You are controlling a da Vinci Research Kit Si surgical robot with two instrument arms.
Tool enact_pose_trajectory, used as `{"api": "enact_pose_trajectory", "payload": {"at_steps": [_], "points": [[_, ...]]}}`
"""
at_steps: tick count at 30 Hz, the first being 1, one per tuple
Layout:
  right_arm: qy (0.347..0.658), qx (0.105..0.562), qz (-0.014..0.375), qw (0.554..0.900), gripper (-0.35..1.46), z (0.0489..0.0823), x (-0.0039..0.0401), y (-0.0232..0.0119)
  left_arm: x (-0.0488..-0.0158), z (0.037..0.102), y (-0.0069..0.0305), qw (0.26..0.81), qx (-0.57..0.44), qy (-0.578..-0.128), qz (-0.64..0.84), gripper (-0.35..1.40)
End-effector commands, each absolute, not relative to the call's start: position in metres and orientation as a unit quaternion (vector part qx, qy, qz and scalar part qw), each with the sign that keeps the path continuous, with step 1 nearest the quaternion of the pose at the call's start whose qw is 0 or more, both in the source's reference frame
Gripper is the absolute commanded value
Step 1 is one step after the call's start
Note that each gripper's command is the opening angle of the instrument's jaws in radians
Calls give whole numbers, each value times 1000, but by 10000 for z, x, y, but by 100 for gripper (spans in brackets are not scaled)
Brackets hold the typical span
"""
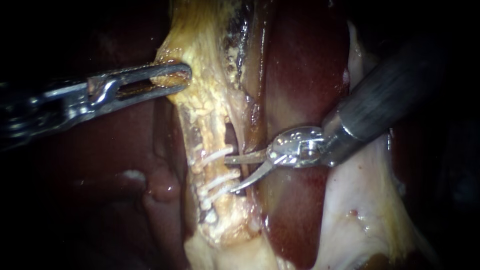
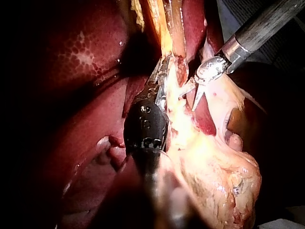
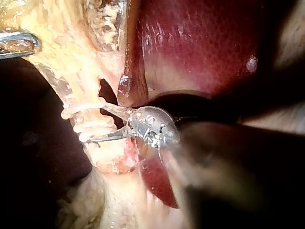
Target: Go to the cutting position left tube
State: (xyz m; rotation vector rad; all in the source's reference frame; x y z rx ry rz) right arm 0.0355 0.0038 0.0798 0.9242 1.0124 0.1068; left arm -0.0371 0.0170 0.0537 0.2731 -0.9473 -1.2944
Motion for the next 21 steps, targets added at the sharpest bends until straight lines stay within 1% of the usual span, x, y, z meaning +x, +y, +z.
{"api": "enact_pose_trajectory", "payload": {"at_steps": [1,4,7,12,21], "points": [[471,431,52,768,133,797,356,38,-371,537,170,687,122,-423,-578,-35],[486,452,51,747,131,795,356,37,-371,537,171,687,122,-423,-578,-35],[493,479,49,725,128,793,357,35,-371,537,171,687,122,-423,-578,-35],[508,498,40,702,126,793,371,36,-371,537,172,688,121,-425,-576,-35],[516,520,24,681,121,790,395,33,-370,536,175,687,122,-426,-576,-35]]}}
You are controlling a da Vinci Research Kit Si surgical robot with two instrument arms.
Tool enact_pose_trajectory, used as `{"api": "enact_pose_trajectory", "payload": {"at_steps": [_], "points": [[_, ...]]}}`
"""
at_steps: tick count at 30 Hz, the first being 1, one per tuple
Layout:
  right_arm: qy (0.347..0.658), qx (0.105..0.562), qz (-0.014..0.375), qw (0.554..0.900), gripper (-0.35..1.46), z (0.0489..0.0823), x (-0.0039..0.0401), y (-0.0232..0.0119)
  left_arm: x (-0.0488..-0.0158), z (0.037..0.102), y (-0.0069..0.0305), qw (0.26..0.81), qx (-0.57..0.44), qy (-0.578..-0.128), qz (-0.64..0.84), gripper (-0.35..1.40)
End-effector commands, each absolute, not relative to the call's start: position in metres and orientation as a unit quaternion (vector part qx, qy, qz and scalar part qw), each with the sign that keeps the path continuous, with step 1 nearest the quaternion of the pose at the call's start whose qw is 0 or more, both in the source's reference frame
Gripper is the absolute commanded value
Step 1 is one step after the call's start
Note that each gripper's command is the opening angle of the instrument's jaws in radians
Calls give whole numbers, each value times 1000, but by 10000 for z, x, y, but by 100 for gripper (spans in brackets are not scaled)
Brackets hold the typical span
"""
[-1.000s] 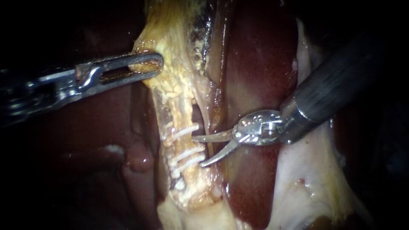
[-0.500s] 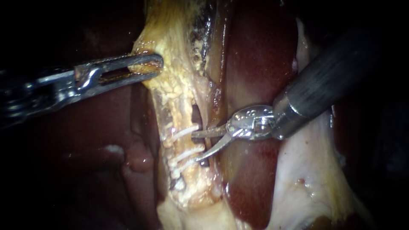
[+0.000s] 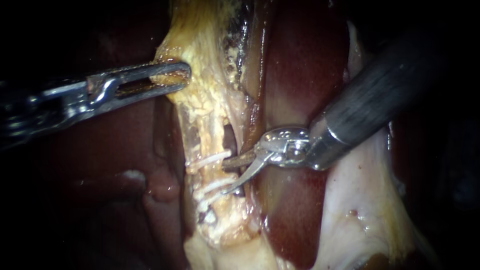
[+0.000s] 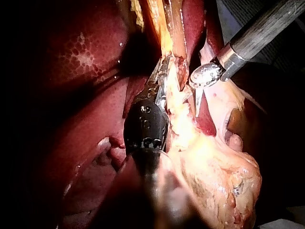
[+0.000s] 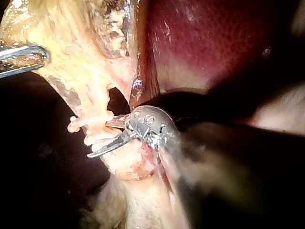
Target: Go to the cutting position left tube
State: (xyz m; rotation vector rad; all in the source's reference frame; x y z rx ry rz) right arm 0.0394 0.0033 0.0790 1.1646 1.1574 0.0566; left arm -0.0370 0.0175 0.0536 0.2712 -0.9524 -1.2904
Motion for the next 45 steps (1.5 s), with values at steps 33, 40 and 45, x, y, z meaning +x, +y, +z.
{"api": "enact_pose_trajectory", "payload": {"at_steps": [33,40,45], "points": [[541,585,51,602,108,773,440,17,-364,561,189,686,110,-421,-582,-35],[532,606,77,586,106,772,446,18,-366,561,190,686,110,-421,-582,-35],[529,618,89,575,103,772,448,18,-366,560,189,686,110,-421,-582,-35]]}}
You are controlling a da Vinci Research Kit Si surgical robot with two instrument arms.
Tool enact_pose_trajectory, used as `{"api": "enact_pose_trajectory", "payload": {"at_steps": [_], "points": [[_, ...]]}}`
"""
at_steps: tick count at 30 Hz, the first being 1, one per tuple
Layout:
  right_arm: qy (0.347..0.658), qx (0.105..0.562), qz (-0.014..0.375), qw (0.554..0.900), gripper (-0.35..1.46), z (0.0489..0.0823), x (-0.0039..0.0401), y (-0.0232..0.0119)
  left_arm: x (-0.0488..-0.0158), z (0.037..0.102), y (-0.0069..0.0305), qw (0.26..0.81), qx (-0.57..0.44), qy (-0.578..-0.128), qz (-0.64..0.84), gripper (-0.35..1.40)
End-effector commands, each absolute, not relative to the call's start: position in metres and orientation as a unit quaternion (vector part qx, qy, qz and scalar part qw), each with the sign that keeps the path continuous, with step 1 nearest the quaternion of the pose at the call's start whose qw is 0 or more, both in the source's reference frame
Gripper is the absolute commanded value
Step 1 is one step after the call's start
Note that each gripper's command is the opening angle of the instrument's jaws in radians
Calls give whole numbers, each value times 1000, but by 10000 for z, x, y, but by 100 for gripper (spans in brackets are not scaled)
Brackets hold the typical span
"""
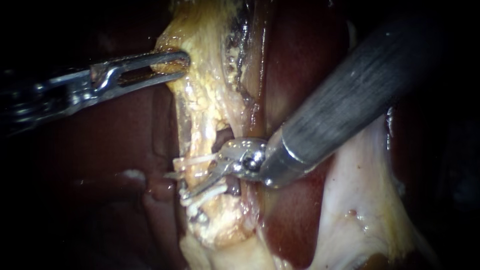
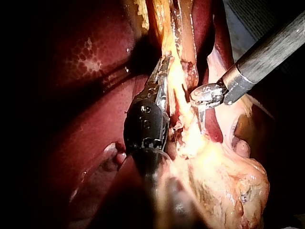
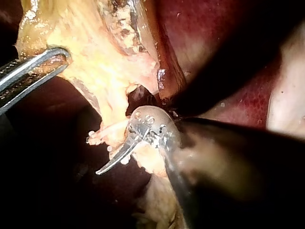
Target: Go to the cutting position left tube
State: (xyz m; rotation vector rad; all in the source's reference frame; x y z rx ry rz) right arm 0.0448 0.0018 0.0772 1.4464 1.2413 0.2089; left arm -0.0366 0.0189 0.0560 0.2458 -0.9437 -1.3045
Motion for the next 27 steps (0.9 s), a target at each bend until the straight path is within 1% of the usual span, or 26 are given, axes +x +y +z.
{"api": "enact_pose_trajectory", "payload": {"at_steps": [1,5,11,18,27], "points": [[530,617,91,574,103,772,448,18,-366,560,189,686,110,-421,-582,-35],[533,618,100,569,101,773,452,19,-366,560,189,686,110,-421,-582,-35],[524,623,122,567,101,775,457,21,-366,561,189,686,109,-421,-583,-35],[526,619,128,569,101,779,458,24,-367,560,188,686,109,-421,-583,-35],[527,617,131,570,106,779,458,24,-368,559,187,686,109,-421,-583,-35]]}}
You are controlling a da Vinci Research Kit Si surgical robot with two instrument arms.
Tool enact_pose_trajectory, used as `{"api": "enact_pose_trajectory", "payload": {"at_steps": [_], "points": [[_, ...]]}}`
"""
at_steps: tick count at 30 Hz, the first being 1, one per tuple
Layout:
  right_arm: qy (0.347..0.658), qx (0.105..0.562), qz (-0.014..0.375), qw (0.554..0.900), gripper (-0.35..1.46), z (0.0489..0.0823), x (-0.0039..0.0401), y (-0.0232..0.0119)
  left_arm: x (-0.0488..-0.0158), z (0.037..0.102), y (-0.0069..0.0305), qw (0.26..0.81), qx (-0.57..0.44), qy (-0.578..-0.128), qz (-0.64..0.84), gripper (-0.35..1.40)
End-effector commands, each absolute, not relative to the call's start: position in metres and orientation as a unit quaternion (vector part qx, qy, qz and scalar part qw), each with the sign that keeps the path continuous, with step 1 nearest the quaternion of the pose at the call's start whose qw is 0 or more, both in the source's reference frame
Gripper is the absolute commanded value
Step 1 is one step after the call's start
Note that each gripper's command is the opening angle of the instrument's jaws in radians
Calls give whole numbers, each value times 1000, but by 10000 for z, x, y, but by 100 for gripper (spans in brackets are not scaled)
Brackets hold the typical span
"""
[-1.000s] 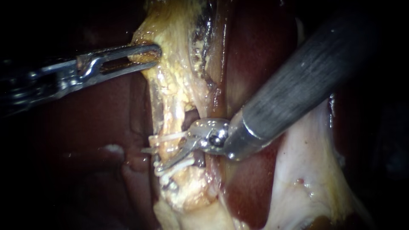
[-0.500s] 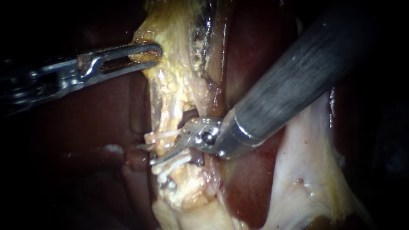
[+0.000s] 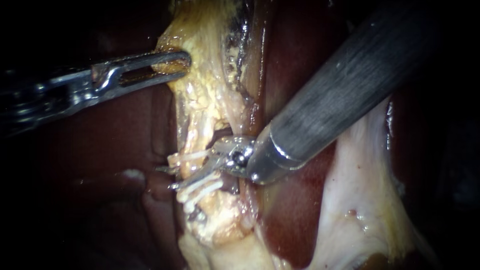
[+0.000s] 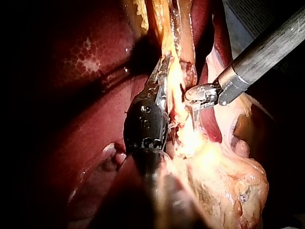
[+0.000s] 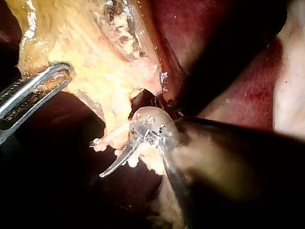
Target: Go to the cutting position left tube
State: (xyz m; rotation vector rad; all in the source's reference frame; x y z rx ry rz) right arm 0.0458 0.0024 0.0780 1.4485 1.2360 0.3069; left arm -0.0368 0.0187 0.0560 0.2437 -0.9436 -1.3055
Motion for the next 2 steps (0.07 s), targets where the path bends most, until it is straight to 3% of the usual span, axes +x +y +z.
{"api": "enact_pose_trajectory", "payload": {"at_steps": [1,2], "points": [[527,617,131,570,106,779,458,24,-368,559,187,686,109,-421,-583,-35],[527,617,131,570,106,779,458,24,-368,559,187,686,109,-421,-583,-35]]}}
